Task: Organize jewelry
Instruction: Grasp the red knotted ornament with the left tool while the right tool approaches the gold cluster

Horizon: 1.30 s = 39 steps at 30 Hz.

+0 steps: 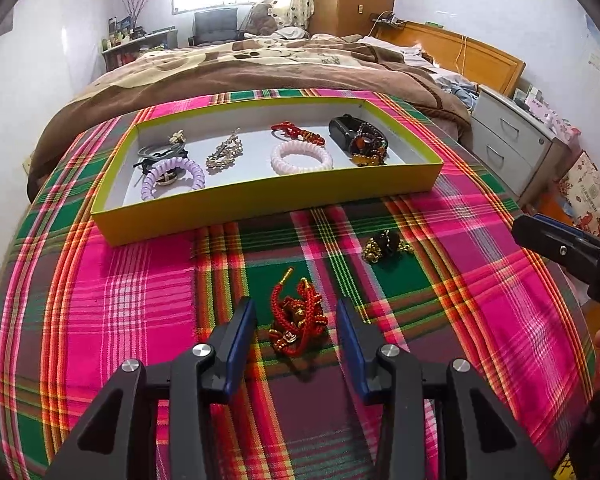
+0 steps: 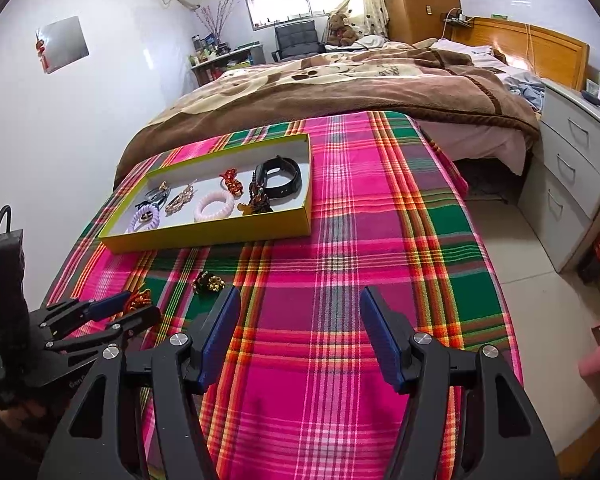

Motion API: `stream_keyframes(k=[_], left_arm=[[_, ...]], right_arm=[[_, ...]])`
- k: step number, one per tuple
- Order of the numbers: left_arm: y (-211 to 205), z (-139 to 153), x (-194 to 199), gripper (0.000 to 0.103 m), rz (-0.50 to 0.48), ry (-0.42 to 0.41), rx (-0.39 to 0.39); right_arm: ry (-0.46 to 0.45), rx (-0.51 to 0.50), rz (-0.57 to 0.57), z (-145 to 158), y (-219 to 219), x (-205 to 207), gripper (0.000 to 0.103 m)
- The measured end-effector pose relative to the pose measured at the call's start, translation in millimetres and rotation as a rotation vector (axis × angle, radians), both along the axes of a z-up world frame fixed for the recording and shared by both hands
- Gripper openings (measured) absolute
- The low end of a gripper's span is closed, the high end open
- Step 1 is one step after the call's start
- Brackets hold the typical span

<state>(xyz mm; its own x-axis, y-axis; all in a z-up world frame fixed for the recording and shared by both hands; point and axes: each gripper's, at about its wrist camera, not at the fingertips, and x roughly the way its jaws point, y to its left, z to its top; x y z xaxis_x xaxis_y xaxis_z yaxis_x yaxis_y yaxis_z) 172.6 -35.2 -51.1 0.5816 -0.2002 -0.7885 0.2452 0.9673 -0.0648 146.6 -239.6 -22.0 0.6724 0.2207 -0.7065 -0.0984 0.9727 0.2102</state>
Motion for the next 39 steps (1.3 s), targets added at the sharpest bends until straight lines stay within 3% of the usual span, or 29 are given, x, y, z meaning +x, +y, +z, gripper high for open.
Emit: stream_keyframes(k=[1,4,9,16,39], left_arm=[[0.6,0.2,-0.1,0.029,0.006,-0.001,0.008],[5.7,0.8,-0.3,0.018,0.007,0.001,-0.013],[17.2,0.8,-0.2,0.013,0.031,0.005,-0.056],[35.5,5.8,-3.0,0.013,0.051,-0.012,-0.115],[65.9,9.8,-0.7,0.013,0.087,-0.023,-0.129]], right_arm=[[0.001,-0.002,0.001,-0.2,0.1,0.1,0.062],[0.009,-0.008,0.004,-1.7,3.0,1.5,0.062],[0.025,-0.016,0.010,-4.5,10.3,4.2,0.062],[0.041,-0.043,0.057,-7.5,34.3,9.6,0.062],[0.087,-0.134,0.253,-35.9,100.0,53.7,0.062]])
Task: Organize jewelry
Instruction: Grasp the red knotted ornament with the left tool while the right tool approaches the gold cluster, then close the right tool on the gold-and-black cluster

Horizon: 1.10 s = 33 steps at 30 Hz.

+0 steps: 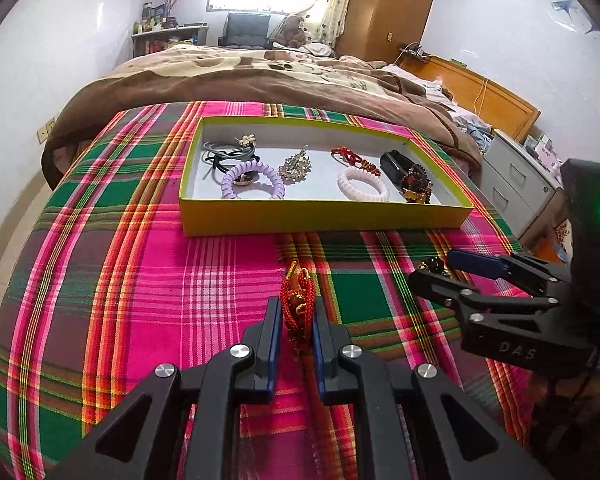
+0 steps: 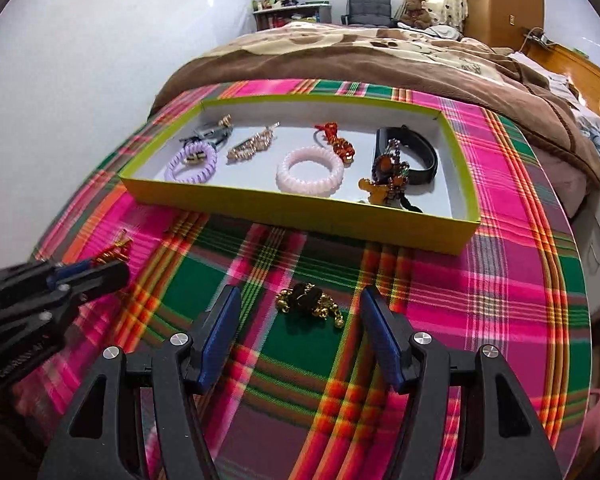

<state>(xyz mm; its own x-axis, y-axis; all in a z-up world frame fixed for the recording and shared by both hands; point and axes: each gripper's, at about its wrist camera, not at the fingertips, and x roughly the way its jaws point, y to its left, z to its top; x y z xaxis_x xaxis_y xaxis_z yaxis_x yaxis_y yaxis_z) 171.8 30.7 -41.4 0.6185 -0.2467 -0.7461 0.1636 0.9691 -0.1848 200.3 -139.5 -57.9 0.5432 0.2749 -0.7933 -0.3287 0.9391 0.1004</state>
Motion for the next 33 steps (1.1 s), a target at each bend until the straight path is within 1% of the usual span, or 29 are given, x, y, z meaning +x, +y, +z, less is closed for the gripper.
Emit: stream_keyframes(k=[2,6,8,9,10,13,21,22,33], left_arm=[[0.6,0.0,0.4,0.013,0.001,0.001,-0.001],[1.0,-1.9,2.7,0.013,0.002,0.009,-0.007],[1.3,-3.0,3.6,0.013,0.001,0.012,-0.009],[1.3,-3.4,3.9,0.013,0.000,0.013,-0.009],[1.2,-3.3,4.0,0.013,-0.001,0.013,-0.010],[1.1,-3.7,4.1,0.013,-0.002,0.012,-0.009],[0.1,-2.4,1.5,0.013,-0.008,0.005,-0.011],[-0.2,-2.3,1.2,0.013,-0.009,0.005,-0.010],[-2.5,-0.2,0.7,0.013,-0.011,0.001,-0.005]], right_arm=[[-0.011,-0.023,0.018,-1.7,3.2,0.9,0.062],[-0.015,-0.038,0.038,-3.2,5.7,2.2,0.061],[-0.023,-0.060,0.030,-2.6,6.8,1.8,0.048],[-0.029,-0.070,0.023,-2.3,6.7,0.9,0.046],[-0.029,-0.064,0.024,-2.1,6.3,0.1,0.041],[-0.033,-0.067,0.022,-1.5,6.0,-2.9,0.034],[-0.048,-0.053,0.014,3.0,4.0,-12.2,0.025],[-0.054,-0.050,0.011,3.8,4.3,-12.8,0.017],[-0.058,-0.007,-0.009,8.6,-2.0,-21.5,0.017]])
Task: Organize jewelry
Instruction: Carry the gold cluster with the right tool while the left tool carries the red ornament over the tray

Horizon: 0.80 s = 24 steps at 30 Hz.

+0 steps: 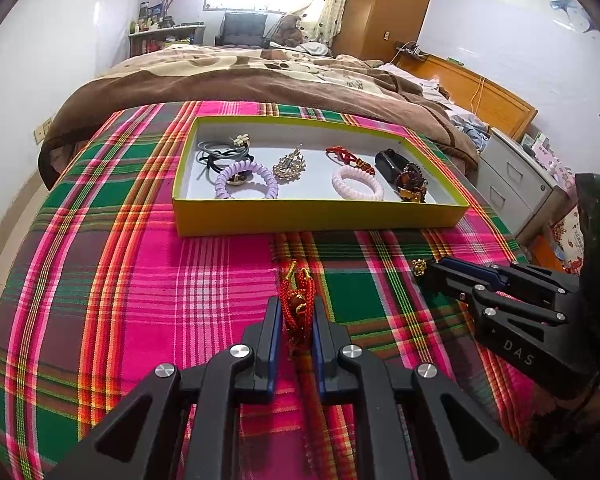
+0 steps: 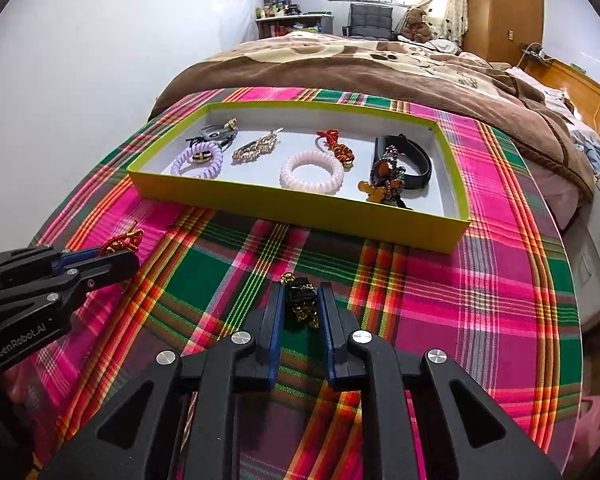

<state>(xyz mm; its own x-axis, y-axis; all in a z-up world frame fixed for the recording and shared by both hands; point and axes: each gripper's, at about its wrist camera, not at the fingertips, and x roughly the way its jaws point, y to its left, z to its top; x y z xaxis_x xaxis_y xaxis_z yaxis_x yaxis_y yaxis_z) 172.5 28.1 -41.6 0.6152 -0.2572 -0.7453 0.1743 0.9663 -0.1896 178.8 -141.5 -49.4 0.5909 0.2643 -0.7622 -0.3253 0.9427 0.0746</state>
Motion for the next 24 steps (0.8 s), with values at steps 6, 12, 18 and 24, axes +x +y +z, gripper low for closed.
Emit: stream_keyframes(k=[6,12,18,24], left_arm=[[-2.2,3.9,-2.2,0.013,-0.002,-0.007,0.011],[-4.0,12.1,-2.3,0.013,-0.001,-0.021,0.024],[1.7,29.8,10.8,0.013,0.007,-0.050,0.010],[11.8,44.7,36.7,0.013,0.030,-0.069,0.007]], right_arm=[[-0.011,0.037,-0.037,6.4,-9.0,-2.6,0.017],[-0.023,0.055,-0.051,12.7,-13.3,-3.5,0.017],[-0.061,0.084,-0.062,32.0,-16.2,5.6,0.017],[-0.090,0.096,-0.068,48.1,-13.3,25.0,0.017]])
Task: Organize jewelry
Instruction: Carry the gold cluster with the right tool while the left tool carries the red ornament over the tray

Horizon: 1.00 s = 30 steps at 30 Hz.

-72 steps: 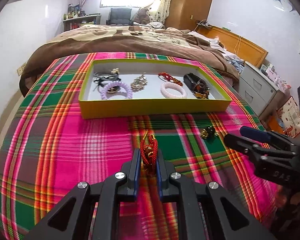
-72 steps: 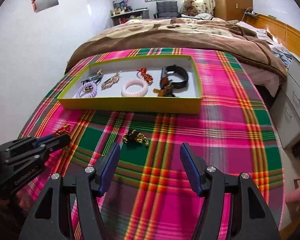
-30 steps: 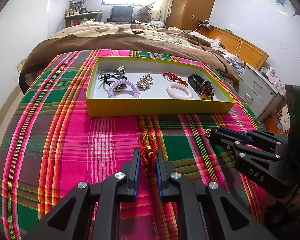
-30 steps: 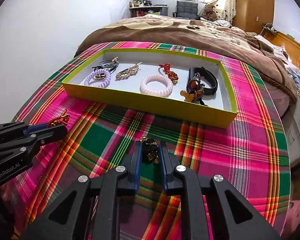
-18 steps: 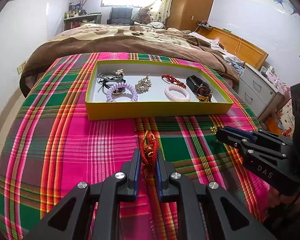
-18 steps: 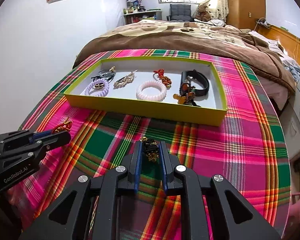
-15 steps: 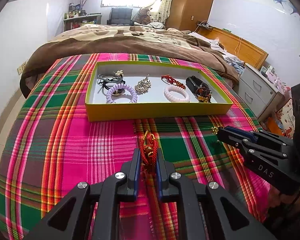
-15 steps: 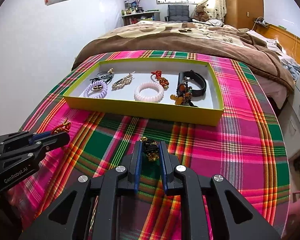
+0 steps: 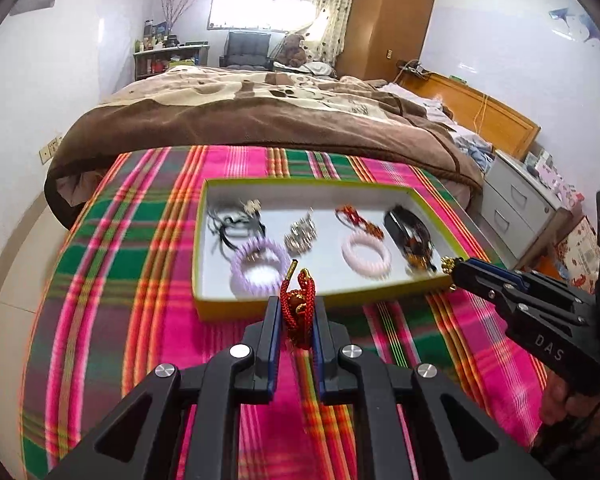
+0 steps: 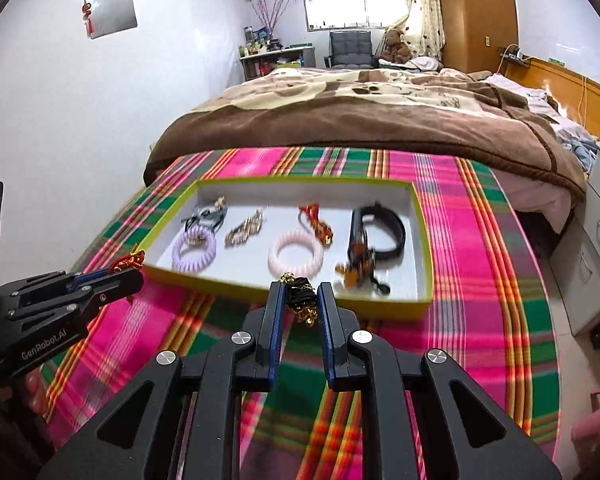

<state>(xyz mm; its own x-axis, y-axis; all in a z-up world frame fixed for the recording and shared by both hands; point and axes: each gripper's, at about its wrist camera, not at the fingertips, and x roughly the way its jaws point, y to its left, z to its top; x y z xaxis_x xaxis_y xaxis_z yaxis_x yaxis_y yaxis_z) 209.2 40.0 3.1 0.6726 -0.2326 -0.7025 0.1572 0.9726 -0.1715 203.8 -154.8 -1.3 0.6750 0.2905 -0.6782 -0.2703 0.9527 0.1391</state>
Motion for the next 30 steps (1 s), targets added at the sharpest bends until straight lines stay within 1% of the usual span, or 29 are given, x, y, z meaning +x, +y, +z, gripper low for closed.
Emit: stream_keyframes(k=[7,11,16,18,23,25,28,30], left_arm=[[5.6,8.0,24.5,0.013,0.009,-0.011,0.029],[9.0,5.2,40.0,0.013,0.018,0.000,0.044],[11.0,-5.1,57.5,0.013,0.024,0.029,0.043],[9.8,-8.8,62.4,0.014,0.021,0.028,0.054],[7.8,-26.9,74.9,0.014,0.018,0.080,0.056],[8.0,-31.2,76.3,0.014,0.016,0.085,0.047],[7.8,-36.9,79.7,0.014,0.018,0.096,0.061],[8.8,-38.3,80.3,0.014,0.020,0.099,0.050]], right_arm=[[0.003,-0.012,-0.013,2.1,3.3,25.1,0.017],[0.017,-0.022,-0.015,-1.0,4.3,41.5,0.017],[0.043,-0.050,-0.010,-10.7,10.4,59.4,0.017],[0.057,-0.057,-0.004,-17.0,13.3,67.5,0.017],[0.076,-0.082,-0.023,-28.3,17.0,76.4,0.017],[0.081,-0.094,-0.029,-31.0,16.4,79.3,0.017],[0.081,-0.126,-0.038,-34.7,17.4,81.4,0.017],[0.084,-0.130,-0.038,-36.1,17.4,83.0,0.017]])
